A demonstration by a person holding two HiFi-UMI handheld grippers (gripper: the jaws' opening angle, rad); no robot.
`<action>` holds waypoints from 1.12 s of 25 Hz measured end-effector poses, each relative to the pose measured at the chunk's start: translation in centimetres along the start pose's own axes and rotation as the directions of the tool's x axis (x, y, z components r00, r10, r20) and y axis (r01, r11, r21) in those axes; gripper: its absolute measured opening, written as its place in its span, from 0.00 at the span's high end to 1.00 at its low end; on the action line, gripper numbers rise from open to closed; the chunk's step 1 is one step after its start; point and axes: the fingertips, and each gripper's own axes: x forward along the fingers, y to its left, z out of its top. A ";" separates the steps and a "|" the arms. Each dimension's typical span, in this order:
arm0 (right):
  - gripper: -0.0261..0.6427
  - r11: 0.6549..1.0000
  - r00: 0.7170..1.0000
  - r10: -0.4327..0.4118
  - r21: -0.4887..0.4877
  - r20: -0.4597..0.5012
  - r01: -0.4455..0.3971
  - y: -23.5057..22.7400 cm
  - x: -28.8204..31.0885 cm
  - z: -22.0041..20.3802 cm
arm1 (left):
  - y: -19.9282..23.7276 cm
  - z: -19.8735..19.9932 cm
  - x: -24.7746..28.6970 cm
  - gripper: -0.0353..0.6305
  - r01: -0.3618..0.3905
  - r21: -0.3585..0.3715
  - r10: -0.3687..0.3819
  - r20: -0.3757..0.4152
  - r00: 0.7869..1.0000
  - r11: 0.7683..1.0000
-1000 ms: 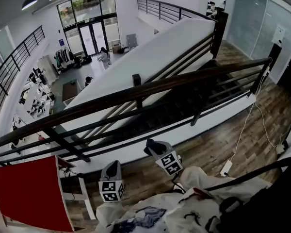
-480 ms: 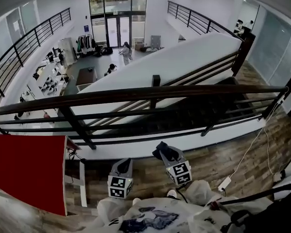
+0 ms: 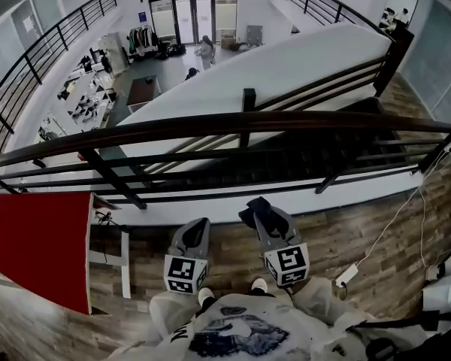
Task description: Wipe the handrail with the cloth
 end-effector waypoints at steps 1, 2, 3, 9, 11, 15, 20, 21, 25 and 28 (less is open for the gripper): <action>0.81 1.000 1.000 -0.006 0.003 0.008 0.006 -0.8 -0.4 0.2 | -0.5 0.7 0.5 0.95 -0.011 0.011 0.011 0.010 1.000 1.000; 0.81 1.000 1.000 -0.011 0.005 0.015 0.011 -1.7 -0.6 0.3 | -1.0 1.4 1.0 0.95 -0.018 0.021 0.017 0.016 1.000 1.000; 0.81 1.000 1.000 -0.014 0.008 0.020 0.014 -2.4 -0.8 0.4 | -1.6 2.0 1.5 0.95 -0.022 0.031 0.021 0.022 1.000 0.999; 0.81 1.000 1.000 0.016 0.018 0.017 -0.016 -5.6 -3.5 -1.3 | -6.5 3.2 3.2 0.95 -0.051 0.070 0.045 0.082 0.996 0.996; 0.81 0.999 0.999 0.031 0.016 0.016 -0.031 -6.5 -4.1 -1.8 | -7.9 3.4 3.9 0.95 -0.057 0.081 0.050 0.090 0.995 0.995; 0.81 0.999 0.999 0.043 0.007 0.011 -0.043 -8.5 -5.6 -2.5 | -10.6 3.4 5.2 0.95 -0.042 0.088 0.035 0.085 0.996 0.995; 0.81 1.000 1.000 0.015 0.025 0.027 -0.016 -11.4 -6.0 -2.8 | -12.1 3.7 7.3 0.95 -0.033 0.101 0.025 0.078 0.997 0.994; 0.81 0.999 0.999 0.014 0.033 0.029 -0.015 -11.6 -6.0 -2.9 | -12.3 3.7 7.7 0.95 -0.031 0.104 0.023 0.073 0.997 0.994; 0.81 0.999 0.999 0.008 0.047 0.040 -0.010 -12.8 -5.9 -2.8 | -13.3 4.4 8.9 0.95 -0.027 0.125 0.019 0.072 0.997 0.992; 0.81 0.999 0.998 0.004 0.042 0.059 -0.007 -13.5 -5.0 -2.3 | -13.2 5.3 10.1 0.95 -0.031 0.141 0.019 0.086 0.996 0.990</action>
